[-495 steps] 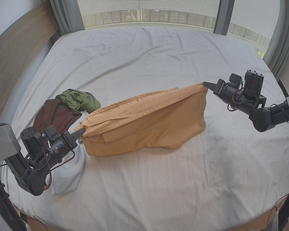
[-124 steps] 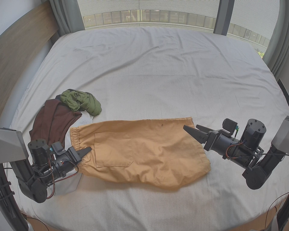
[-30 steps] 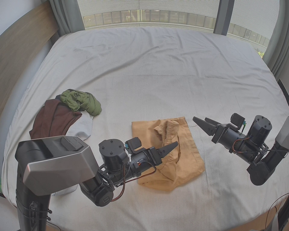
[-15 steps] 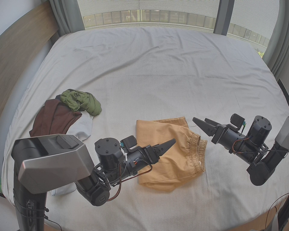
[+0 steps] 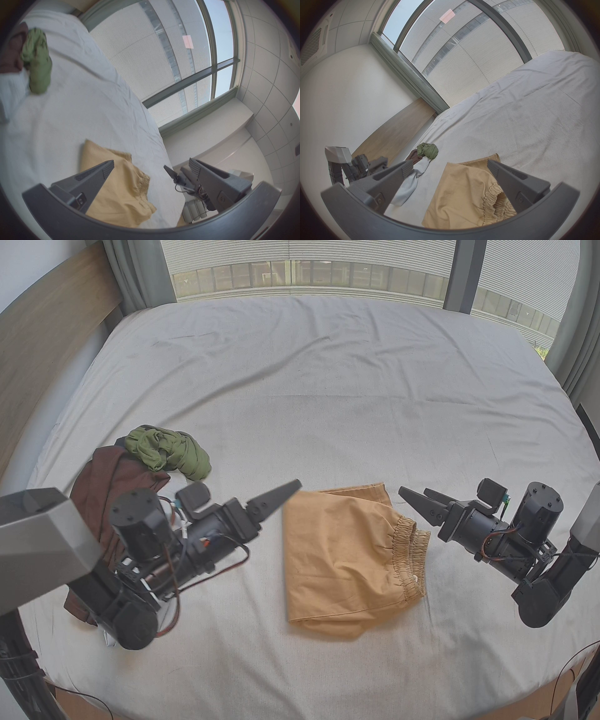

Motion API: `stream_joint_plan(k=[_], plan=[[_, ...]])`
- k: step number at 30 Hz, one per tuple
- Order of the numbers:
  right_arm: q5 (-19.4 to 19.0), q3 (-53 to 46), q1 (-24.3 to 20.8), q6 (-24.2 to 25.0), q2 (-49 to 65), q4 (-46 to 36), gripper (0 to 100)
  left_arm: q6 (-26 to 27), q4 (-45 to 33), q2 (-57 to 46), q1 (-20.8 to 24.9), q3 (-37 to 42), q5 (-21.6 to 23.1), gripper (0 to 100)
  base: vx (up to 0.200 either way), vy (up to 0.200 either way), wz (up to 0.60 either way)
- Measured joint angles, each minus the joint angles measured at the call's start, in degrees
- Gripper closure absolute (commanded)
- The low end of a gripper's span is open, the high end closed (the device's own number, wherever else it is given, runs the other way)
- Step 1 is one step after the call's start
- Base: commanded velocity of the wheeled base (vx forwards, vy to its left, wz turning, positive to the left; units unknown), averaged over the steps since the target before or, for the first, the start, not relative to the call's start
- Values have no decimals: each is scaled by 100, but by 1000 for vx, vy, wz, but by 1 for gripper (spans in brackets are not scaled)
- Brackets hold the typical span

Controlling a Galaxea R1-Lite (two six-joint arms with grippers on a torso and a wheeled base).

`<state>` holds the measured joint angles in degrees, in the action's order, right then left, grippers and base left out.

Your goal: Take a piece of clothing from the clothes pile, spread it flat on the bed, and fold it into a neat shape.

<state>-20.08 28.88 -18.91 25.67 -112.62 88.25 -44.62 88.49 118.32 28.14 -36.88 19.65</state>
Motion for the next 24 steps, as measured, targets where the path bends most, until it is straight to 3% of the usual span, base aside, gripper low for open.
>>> stream_joint_plan(k=[6,11,19,24], plan=[[27,-50,-16,-39,-48,-20,0,212,-15,-718,-808,479,550,0,0,0,0],[34,-160,6,-66,-133,-46,0,978,-37,-1056,-1336,808,1046,0,0,0,0],[38,-521,87,-301,-393,-55,0,2355,-30,-1231,-1637,1585,1521,0,0,0,0],[40,-769,251,-589,-668,-52,0,2765,-17,-1190,-1685,1855,1570,0,0,0,0]])
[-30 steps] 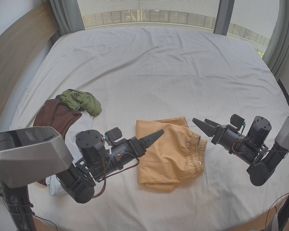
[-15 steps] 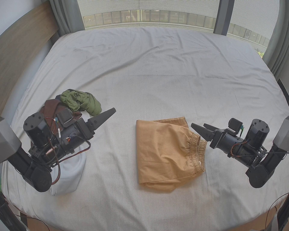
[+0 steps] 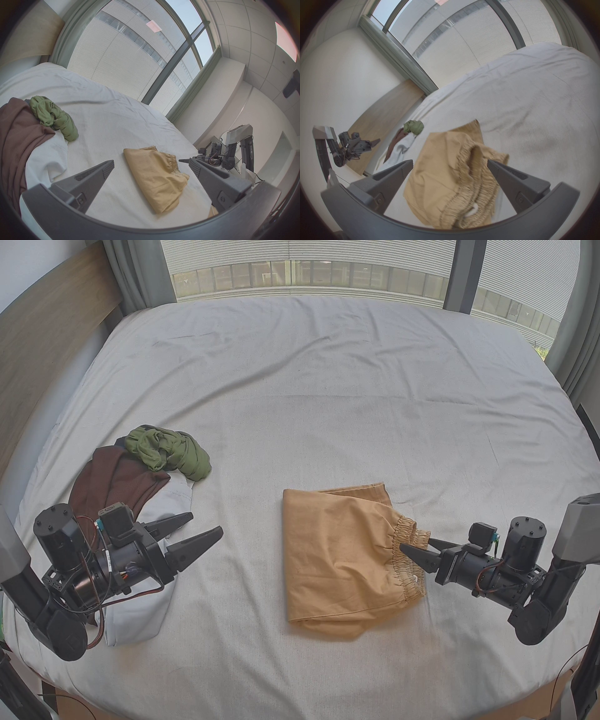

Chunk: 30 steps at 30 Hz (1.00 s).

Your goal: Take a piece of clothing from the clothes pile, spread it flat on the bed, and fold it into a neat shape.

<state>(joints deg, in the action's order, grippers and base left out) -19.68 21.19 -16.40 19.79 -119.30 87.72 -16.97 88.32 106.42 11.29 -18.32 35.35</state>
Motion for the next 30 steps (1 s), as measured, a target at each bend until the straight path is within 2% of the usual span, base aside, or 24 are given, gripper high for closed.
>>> stream_joint_plan(k=[16,30], plan=[[66,-245,149,-46,-755,30,0,59,17,154,39,155,-22,0,0,0,0],[93,-182,-24,115,-1124,77,0,171,17,188,50,210,-13,0,0,0,0]])
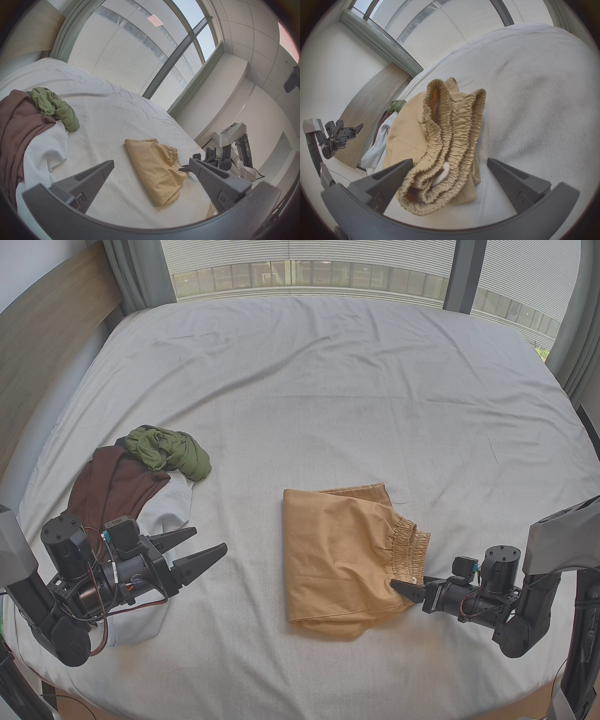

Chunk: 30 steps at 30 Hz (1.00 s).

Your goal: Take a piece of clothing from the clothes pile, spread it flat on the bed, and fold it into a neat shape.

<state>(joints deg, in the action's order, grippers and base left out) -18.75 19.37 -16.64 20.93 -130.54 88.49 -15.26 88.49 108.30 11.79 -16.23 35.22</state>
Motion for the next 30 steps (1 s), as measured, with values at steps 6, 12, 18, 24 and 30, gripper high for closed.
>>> stream_joint_plan(k=[6,12,18,24,30], plan=[[-11,91,-149,340,-91,0,0,5,-2,2,15,38,-7,0,0,0,0],[-18,278,-297,800,-133,-20,0,7,-2,0,15,49,-7,0,0,0,0],[-27,424,-384,879,-216,-15,0,16,0,2,17,57,-7,0,0,0,0],[-29,527,-419,896,-271,-13,0,38,0,0,-5,99,-7,0,0,0,0],[-27,542,-425,896,-288,-11,100,391,0,30,-22,135,2,0,0,0,0]])
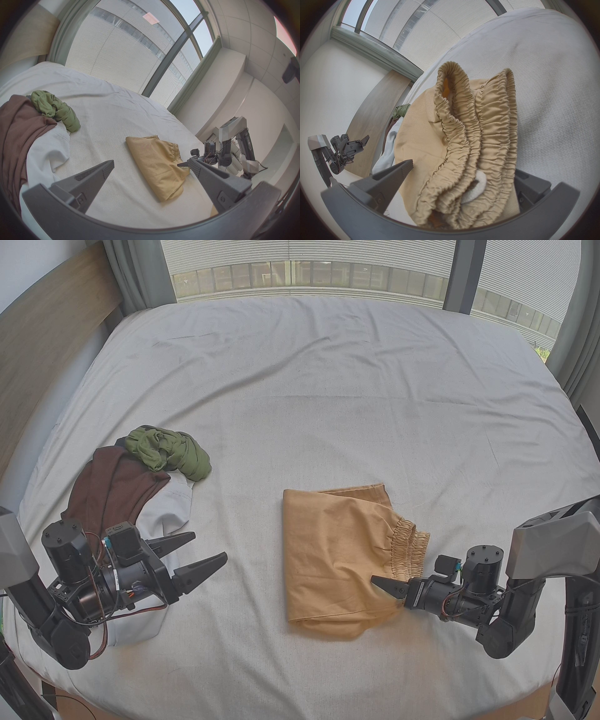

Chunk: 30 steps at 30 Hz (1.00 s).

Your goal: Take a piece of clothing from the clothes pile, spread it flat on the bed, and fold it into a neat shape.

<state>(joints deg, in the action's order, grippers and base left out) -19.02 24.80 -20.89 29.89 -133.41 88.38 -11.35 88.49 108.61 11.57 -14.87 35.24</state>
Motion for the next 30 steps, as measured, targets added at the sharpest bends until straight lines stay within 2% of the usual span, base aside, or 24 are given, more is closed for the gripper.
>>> stream_joint_plan(k=[3,30], plan=[[17,0,-2,0,-10,-15,100,145,0,54,-11,13,0,0,0,0,0],[6,-63,-184,2,152,-22,100,150,0,74,-16,151,28,0,0,0,0]])
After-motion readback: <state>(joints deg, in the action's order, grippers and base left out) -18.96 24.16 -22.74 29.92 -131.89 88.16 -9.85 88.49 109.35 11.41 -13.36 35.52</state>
